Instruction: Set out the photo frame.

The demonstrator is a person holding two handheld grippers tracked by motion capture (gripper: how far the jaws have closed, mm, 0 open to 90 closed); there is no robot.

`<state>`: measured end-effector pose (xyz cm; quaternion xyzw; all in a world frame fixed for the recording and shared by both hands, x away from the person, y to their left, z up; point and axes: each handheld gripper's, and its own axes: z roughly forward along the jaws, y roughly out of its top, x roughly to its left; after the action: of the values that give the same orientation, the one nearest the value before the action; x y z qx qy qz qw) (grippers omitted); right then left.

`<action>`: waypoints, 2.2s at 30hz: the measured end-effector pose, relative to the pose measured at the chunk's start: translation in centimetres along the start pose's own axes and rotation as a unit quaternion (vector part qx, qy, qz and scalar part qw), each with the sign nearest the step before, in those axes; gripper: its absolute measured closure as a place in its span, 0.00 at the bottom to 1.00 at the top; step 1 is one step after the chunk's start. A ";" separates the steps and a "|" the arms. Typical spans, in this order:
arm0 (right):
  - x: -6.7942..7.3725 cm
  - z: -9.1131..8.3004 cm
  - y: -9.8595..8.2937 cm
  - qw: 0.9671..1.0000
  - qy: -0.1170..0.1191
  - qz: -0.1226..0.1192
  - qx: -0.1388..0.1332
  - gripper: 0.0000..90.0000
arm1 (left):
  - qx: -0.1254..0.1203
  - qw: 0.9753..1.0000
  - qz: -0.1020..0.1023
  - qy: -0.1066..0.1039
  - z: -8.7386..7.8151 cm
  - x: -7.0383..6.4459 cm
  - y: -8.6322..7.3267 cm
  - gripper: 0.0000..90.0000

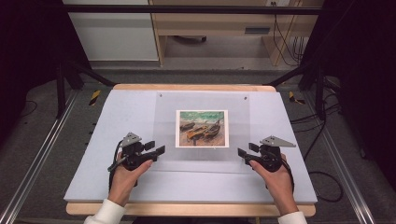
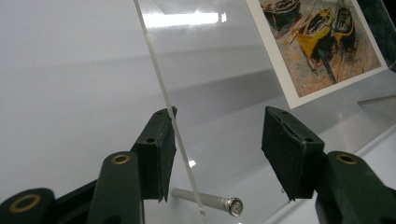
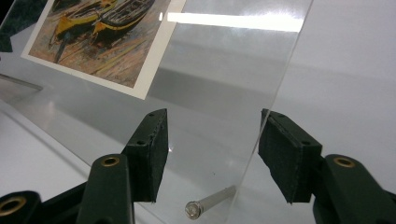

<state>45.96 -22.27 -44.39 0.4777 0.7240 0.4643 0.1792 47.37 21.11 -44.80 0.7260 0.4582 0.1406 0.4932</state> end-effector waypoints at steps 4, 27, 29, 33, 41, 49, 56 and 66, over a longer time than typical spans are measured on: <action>0.1 -0.1 0.0 1.000 -0.001 -0.006 0.001 0.49 | -0.001 1.000 -0.002 0.003 -0.2 -0.2 -0.1 0.50; 0.6 -0.8 -0.6 1.000 -0.009 -0.024 0.001 0.53 | 0.000 1.000 -0.010 0.000 -0.8 -0.2 -0.4 0.57; 0.7 -0.9 -0.7 1.000 -0.011 -0.025 0.002 0.54 | 0.001 1.000 -0.010 0.000 -0.9 -0.2 -0.4 0.58; 0.8 -1.1 -0.8 1.000 -0.013 -0.026 0.004 0.55 | 0.002 1.000 -0.010 0.003 -1.0 -0.3 -0.5 0.59; 0.9 -1.3 -1.0 0.999 -0.015 -0.029 0.003 0.58 | 0.002 1.000 -0.009 0.004 -1.3 -0.4 -0.7 0.61; 1.1 -1.6 -1.2 0.999 -0.018 -0.029 0.003 0.61 | 0.006 1.000 -0.010 0.005 -1.6 -0.5 -0.9 0.63; 1.2 -2.0 -1.5 0.999 -0.020 -0.030 0.005 0.65 | 0.014 1.000 -0.007 0.006 -2.0 -0.7 -1.1 0.66; 1.5 -2.4 -1.9 0.999 -0.022 -0.029 0.007 0.71 | 0.020 1.000 -0.006 0.010 -2.5 -1.1 -1.6 0.70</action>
<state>42.54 -22.46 -44.51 0.4679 0.7366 0.4433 0.2051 44.26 21.90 -44.71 0.7317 0.4701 0.1361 0.4745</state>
